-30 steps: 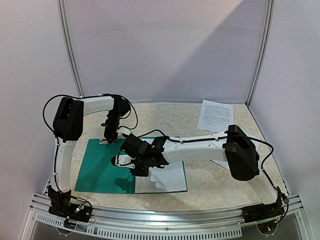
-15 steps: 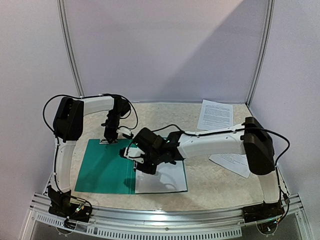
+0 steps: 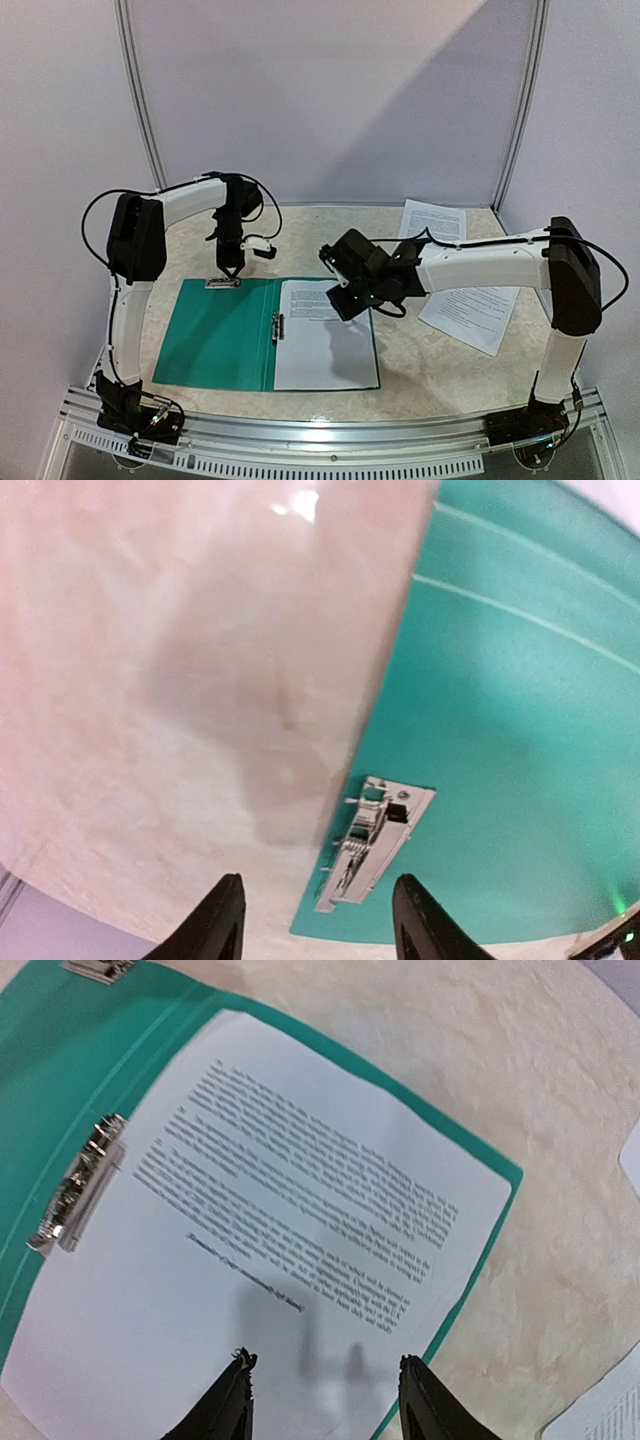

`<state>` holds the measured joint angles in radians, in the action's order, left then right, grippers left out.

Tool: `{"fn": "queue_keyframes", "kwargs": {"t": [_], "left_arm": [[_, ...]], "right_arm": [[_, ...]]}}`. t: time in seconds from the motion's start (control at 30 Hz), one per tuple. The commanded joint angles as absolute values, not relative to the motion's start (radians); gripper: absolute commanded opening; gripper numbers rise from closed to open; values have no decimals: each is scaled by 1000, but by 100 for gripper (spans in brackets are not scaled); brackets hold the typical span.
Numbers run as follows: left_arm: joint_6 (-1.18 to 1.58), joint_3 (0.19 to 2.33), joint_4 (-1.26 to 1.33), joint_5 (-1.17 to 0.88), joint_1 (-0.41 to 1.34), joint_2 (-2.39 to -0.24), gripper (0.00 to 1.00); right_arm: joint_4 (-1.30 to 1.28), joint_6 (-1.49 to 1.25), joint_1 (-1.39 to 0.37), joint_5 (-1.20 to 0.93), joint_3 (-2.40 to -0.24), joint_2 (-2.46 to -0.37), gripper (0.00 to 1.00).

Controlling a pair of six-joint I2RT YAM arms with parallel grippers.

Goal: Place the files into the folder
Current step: Move the folder with some files to the center of the board.

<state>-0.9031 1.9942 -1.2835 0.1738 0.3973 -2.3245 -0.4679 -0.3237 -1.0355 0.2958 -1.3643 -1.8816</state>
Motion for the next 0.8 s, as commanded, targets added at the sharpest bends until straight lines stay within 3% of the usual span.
{"fn": "queue_keyframes", "kwargs": {"t": [0.0,0.13,0.4,0.77], "left_arm": [[-846,2123,-1367,87,400,-2262,55],[-808,2114,-1421,89,386,-2174,58],[-814,1537,-1244,304,177,-1839,58],[-841,1199,-936,413,63,-1876,56]], "right_arm": [[-523,-504,-1035,362,-1294,-1855,50],[-546,-565,-1034,407,-1258,-1830,50],[-513,-651,-1030,429,-1162,-1761,51],[-463,-655,-1012,407,-1133,-1796,51]]}}
